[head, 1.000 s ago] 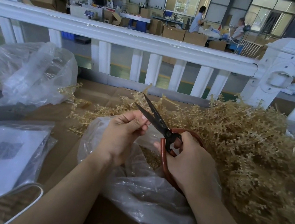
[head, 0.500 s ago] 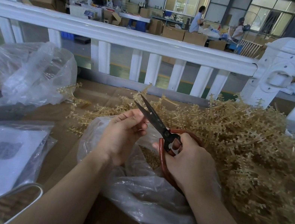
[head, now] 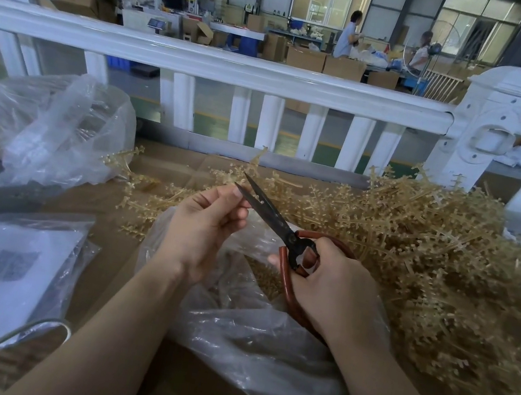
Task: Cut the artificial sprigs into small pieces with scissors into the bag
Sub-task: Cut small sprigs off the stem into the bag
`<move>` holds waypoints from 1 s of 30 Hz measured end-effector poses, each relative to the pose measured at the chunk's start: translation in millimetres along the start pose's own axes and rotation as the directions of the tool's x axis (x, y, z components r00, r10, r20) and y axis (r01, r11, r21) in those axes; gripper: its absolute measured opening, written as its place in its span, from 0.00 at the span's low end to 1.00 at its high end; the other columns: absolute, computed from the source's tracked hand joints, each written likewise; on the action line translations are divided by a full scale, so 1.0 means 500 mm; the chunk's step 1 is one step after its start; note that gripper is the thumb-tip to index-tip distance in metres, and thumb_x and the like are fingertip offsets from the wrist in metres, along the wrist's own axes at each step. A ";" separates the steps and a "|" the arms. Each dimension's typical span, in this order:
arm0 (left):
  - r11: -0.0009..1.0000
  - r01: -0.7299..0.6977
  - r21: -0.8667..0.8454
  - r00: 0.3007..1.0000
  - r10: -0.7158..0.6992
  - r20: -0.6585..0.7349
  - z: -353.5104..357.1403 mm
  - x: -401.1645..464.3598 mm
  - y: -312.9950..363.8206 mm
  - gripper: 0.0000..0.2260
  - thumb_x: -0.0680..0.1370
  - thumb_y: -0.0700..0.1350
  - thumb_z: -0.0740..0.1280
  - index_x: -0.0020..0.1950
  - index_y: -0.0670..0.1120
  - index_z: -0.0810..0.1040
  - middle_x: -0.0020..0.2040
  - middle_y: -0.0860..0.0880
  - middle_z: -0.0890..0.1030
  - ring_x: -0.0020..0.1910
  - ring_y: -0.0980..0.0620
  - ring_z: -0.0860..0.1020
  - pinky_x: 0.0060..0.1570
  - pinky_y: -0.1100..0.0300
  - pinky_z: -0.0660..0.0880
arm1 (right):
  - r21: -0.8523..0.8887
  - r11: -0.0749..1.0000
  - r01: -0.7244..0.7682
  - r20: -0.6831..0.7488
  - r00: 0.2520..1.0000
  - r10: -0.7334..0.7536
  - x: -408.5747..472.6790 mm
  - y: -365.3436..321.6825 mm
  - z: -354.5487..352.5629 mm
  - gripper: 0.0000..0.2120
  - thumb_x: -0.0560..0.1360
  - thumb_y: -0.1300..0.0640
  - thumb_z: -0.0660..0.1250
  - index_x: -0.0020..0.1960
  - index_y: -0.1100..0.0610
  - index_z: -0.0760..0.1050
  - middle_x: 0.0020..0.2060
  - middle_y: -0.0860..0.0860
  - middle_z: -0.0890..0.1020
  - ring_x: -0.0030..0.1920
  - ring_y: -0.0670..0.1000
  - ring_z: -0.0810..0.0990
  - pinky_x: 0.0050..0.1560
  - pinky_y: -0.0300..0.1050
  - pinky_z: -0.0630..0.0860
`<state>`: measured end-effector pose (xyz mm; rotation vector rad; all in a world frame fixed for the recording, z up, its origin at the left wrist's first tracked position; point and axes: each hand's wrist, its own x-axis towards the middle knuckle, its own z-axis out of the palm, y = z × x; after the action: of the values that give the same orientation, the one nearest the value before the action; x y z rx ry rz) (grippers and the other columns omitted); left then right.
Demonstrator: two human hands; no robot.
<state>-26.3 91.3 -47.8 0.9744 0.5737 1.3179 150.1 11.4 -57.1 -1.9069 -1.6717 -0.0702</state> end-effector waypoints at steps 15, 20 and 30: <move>0.999 -0.049 -0.020 0.998 0.049 0.024 0.007 -0.008 0.003 0.05 0.74 0.42 0.67 0.44 0.43 0.82 0.33 0.49 0.78 0.35 0.56 0.76 0.42 0.65 0.78 | -0.020 1.000 0.010 -0.017 1.000 -0.010 0.001 0.001 0.005 0.28 0.70 0.23 0.59 0.48 0.48 0.74 0.40 0.41 0.82 0.40 0.45 0.82 0.38 0.43 0.78; 0.998 -0.025 -0.056 1.000 0.026 0.016 0.009 -0.008 0.003 0.06 0.73 0.42 0.67 0.42 0.46 0.84 0.34 0.49 0.80 0.35 0.57 0.78 0.42 0.65 0.78 | -0.022 0.999 0.034 -0.065 0.997 -0.035 0.002 0.012 0.018 0.28 0.70 0.21 0.57 0.47 0.46 0.73 0.37 0.41 0.81 0.37 0.44 0.81 0.36 0.45 0.81; 0.992 -0.079 0.095 0.995 0.073 0.066 0.018 -0.014 0.001 0.07 0.80 0.37 0.62 0.45 0.40 0.78 0.35 0.47 0.77 0.36 0.55 0.75 0.43 0.64 0.76 | -0.032 0.998 0.054 -0.128 0.990 -0.057 0.006 0.028 0.032 0.25 0.71 0.22 0.58 0.44 0.44 0.64 0.34 0.39 0.76 0.32 0.41 0.76 0.27 0.37 0.71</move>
<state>-20.6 82.3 -44.1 1.1236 0.5620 1.3316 158.1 20.8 -74.4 -1.8355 -1.6444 -0.2352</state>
